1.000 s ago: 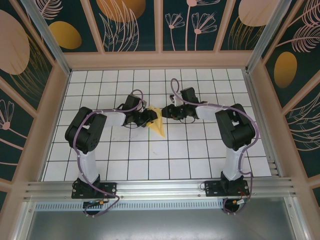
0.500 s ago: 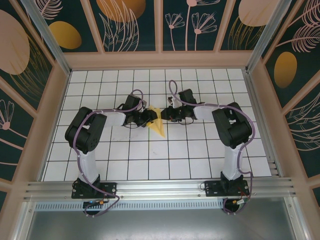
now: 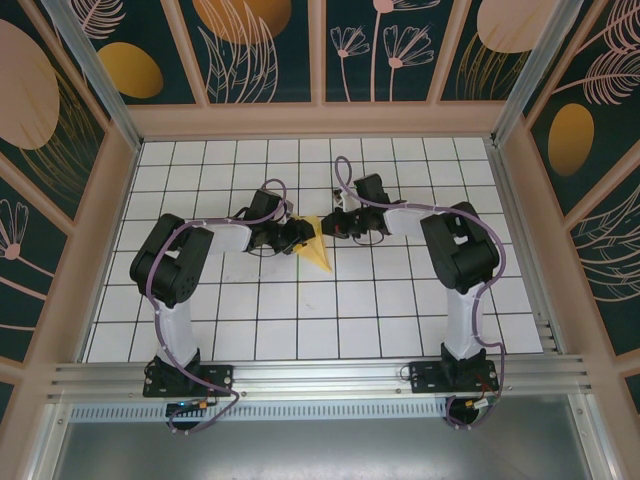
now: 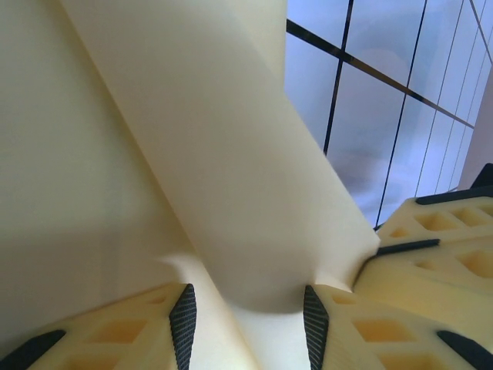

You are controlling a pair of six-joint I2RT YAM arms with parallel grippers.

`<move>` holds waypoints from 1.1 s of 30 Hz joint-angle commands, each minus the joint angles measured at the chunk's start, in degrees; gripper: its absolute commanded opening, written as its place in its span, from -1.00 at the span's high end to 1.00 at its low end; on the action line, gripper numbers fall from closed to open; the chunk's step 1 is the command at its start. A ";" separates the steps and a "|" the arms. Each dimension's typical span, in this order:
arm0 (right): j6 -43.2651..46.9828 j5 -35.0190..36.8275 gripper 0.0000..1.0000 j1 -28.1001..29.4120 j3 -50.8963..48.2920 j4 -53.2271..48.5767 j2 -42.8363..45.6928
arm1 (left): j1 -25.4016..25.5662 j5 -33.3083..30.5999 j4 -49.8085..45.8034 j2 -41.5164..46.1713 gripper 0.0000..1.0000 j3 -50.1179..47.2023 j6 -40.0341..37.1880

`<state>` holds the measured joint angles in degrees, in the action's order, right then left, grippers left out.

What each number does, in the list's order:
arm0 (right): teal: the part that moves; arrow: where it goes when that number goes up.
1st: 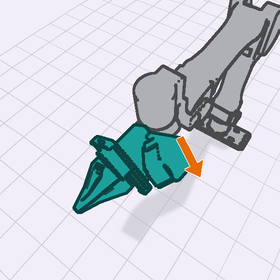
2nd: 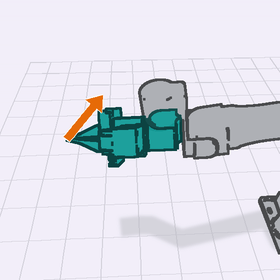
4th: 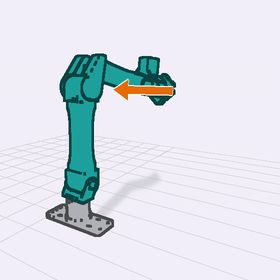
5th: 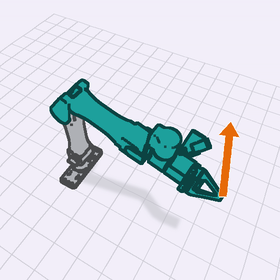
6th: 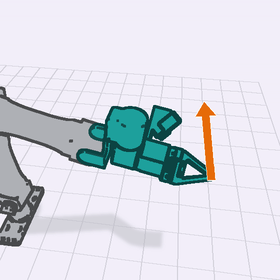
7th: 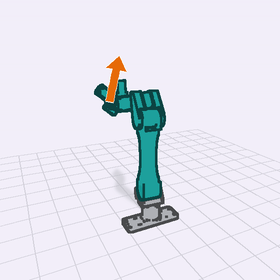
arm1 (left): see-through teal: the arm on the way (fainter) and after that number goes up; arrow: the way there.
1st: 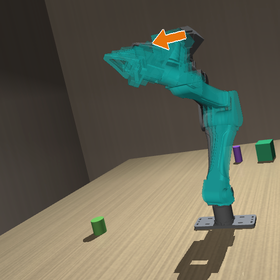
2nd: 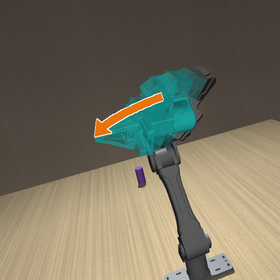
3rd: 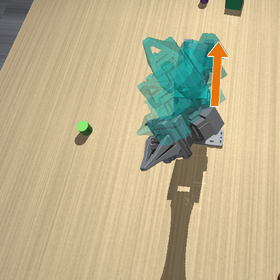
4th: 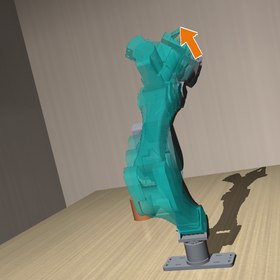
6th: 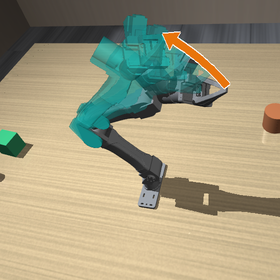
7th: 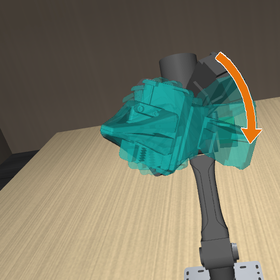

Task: Fold a paper plane with a square sheet of paper (fold left side to right side)
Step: Fourth fold the wing at the center of the table.

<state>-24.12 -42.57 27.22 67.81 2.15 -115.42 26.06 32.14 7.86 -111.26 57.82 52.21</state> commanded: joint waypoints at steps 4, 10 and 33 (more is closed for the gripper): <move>1.97 1.34 0.91 0.46 2.20 -2.28 -1.95 | 0.40 -1.60 -1.95 -0.97 0.10 0.25 -0.26; 2.06 2.14 0.91 0.55 2.59 -2.74 -3.08 | 0.46 -1.40 -1.94 -0.97 0.10 0.27 -0.24; 2.49 3.62 0.91 1.08 4.39 -4.33 -5.87 | 0.41 -1.30 -1.47 -1.11 0.11 -0.25 -0.19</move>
<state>-22.85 -39.90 27.77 71.37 -0.89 -120.18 26.17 32.12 7.88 -111.26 57.82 52.21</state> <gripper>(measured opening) 0.069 0.447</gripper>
